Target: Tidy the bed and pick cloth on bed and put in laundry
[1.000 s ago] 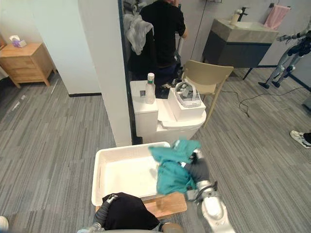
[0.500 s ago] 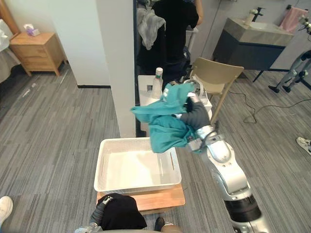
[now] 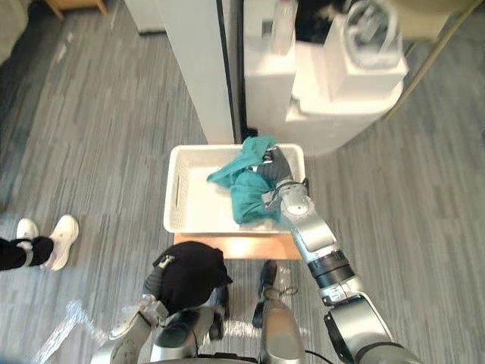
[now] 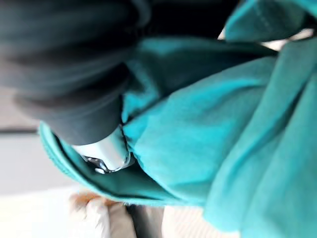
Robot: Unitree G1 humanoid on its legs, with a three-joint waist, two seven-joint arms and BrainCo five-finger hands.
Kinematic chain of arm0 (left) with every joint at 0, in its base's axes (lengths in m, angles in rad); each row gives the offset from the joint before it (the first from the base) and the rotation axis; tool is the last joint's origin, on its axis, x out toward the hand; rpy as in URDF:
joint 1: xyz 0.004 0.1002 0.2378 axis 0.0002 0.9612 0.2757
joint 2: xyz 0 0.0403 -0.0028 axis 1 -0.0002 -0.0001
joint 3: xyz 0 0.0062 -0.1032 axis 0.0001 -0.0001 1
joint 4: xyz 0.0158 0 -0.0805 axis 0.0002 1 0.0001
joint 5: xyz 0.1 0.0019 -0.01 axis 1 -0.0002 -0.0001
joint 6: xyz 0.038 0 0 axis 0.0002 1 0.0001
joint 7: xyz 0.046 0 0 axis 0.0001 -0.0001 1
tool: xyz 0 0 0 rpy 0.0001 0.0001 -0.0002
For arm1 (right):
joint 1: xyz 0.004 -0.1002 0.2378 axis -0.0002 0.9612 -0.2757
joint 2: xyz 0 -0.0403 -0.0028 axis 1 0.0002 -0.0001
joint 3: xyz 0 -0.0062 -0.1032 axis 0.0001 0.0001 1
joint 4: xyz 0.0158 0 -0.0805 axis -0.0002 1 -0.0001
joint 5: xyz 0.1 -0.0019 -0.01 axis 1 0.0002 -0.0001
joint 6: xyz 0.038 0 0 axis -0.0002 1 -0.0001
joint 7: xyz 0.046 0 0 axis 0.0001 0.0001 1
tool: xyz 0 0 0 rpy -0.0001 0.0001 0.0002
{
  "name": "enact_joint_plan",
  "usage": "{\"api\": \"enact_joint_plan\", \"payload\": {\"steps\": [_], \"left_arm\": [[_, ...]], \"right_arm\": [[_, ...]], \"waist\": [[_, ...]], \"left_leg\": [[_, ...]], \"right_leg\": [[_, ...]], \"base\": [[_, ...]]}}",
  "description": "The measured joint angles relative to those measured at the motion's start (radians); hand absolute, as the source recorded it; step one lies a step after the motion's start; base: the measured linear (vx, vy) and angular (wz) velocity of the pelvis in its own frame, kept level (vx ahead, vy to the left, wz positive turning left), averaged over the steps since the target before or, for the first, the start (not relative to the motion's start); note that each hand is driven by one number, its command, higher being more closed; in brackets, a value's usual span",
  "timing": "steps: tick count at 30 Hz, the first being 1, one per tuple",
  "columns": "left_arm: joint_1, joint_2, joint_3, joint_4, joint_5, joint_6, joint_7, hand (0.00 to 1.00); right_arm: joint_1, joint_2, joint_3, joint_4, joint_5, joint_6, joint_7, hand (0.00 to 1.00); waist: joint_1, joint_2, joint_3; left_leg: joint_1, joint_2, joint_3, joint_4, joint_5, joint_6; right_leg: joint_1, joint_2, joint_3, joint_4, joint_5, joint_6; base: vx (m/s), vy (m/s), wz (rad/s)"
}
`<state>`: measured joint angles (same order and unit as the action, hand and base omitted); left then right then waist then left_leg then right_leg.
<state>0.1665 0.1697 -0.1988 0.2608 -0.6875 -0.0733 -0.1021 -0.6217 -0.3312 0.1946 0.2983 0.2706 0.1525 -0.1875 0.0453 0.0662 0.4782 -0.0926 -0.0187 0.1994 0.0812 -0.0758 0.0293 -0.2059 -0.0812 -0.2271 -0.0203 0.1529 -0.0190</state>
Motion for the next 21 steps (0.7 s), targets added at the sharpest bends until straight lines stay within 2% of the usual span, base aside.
{"api": "enact_joint_plan", "payload": {"steps": [2,3,6,8,12,14,21], "left_arm": [[-0.017,-0.01,-0.005,-0.001,0.0,-0.001,0.001,1.0],[-0.028,-0.011,-0.012,-0.001,0.0,-0.003,0.005,1.0],[-0.043,-0.014,-0.019,-0.001,0.0,-0.009,0.023,1.0],[-0.058,-0.012,-0.016,-0.003,0.0,-0.023,0.025,1.0],[-0.07,-0.011,-0.01,-0.041,0.008,-0.058,0.056,1.0],[-0.06,-0.01,0.02,-0.156,0.01,-0.07,0.088,1.0],[-0.002,-0.003,0.1,-0.382,0.016,-0.076,0.106,1.0]], "right_arm": [[-0.027,-0.002,-0.052,0.059,-0.015,-0.014,-0.018,1.0],[-0.04,-0.006,-0.074,0.09,-0.028,-0.024,-0.027,0.0],[-0.041,-0.015,-0.091,0.132,-0.069,-0.053,-0.045,0.0],[-0.04,-0.015,-0.094,0.156,-0.076,-0.072,-0.057,0.0],[0.023,0.002,-0.122,0.163,-0.082,-0.097,-0.061,0.0],[0.101,0.026,-0.13,0.127,-0.103,-0.112,-0.068,0.0],[0.313,0.101,-0.131,0.033,-0.149,-0.157,-0.102,0.0]], "waist": [[0.0,0.01,0.005],[0.002,0.021,0.011],[0.0,0.05,0.024],[-0.002,0.055,0.024],[-0.001,0.056,0.025],[-0.002,0.056,0.025],[-0.03,0.053,0.022]], "left_leg": [[-0.028,-0.004,-0.004,0.011,0.0,0.0],[-0.034,-0.006,-0.007,0.011,0.0,0.0],[-0.037,-0.013,-0.011,0.012,0.0,0.001],[-0.056,-0.019,-0.009,0.015,0.002,0.004],[-0.062,-0.022,-0.01,0.024,0.005,0.011],[-0.052,-0.023,-0.002,0.026,0.004,0.012],[0.029,-0.019,0.006,0.005,-0.015,0.023]], "right_leg": [[-0.023,-0.005,0.0,0.004,0.0,0.0],[-0.03,-0.008,0.0,0.006,0.0,0.0],[-0.041,-0.015,0.005,0.022,-0.001,0.0],[-0.061,-0.022,0.008,0.028,-0.001,0.0],[-0.069,-0.026,0.015,0.041,-0.001,0.0],[-0.064,-0.027,0.022,0.049,-0.001,-0.001],[0.029,-0.02,0.025,0.013,-0.006,0.006]], "base": [[0.04,0.05,0.08],[0.03,0.051,0.06],[0.01,0.052,0.03],[-0.02,0.045,-0.01],[-0.02,0.024,0.03],[-0.03,0.021,-0.08],[-0.02,0.004,-0.04]]}}
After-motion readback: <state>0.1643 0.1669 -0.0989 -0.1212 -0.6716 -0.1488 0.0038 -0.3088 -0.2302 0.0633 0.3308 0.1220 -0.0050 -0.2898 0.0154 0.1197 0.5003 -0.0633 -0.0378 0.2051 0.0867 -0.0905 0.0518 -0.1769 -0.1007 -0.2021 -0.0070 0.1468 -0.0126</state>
